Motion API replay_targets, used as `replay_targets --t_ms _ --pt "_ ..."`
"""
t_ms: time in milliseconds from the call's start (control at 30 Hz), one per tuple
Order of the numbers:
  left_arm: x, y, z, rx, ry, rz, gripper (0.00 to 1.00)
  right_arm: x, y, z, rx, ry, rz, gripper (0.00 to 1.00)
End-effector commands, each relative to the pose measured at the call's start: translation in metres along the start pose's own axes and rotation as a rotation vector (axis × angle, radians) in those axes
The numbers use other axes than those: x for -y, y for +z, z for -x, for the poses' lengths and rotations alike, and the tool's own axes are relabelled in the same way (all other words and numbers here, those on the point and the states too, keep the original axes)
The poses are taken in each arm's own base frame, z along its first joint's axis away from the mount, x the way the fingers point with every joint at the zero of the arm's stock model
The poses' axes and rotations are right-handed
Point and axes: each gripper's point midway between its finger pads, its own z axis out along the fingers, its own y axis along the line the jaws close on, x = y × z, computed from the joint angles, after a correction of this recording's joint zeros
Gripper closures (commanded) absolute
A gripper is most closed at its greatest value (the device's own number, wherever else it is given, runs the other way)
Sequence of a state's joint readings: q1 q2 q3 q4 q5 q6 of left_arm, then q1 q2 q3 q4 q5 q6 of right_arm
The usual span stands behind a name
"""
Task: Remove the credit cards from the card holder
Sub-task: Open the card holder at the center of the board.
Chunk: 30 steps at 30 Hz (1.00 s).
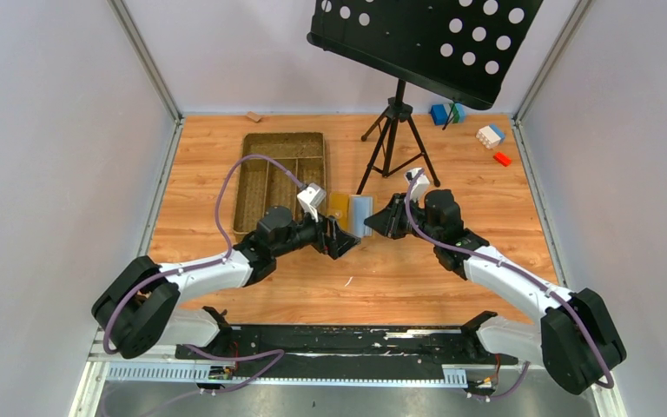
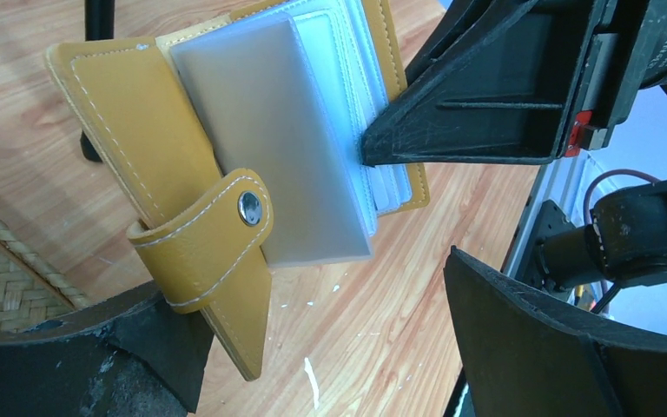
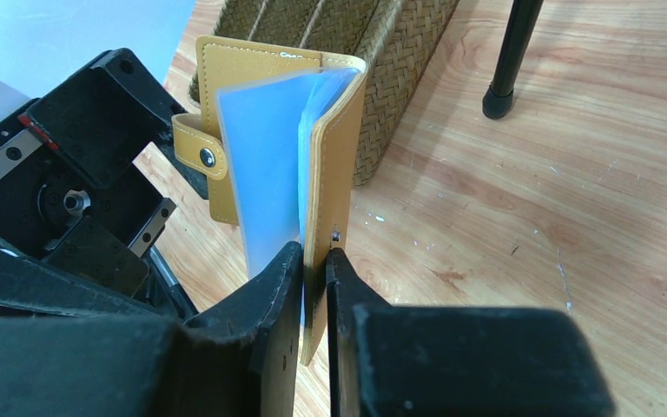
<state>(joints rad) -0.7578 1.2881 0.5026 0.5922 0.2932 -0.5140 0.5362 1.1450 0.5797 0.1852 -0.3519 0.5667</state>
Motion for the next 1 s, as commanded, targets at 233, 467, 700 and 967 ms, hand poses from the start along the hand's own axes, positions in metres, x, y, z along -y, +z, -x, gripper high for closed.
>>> replay_targets --t_ms 233,467,700,967 --pt "-0.005 0.012 0.011 -0.008 0.005 0.044 0.0 -0.028 0.004 0.015 0.036 -0.038 0.129 1.0" --pt "-0.016 0.016 0.004 -0.034 0.005 0.089 0.01 -0.039 0.007 0.009 0.007 -0.034 0.19 1.0" --pt "-0.022 0.016 0.005 -0.029 0.005 0.122 0.12 -0.041 0.007 0.009 0.007 -0.041 0.194 1.0" --pt "-0.025 0.015 0.004 -0.033 0.002 0.139 0.49 -0.04 0.007 0.008 0.006 -0.042 0.19 0.97"
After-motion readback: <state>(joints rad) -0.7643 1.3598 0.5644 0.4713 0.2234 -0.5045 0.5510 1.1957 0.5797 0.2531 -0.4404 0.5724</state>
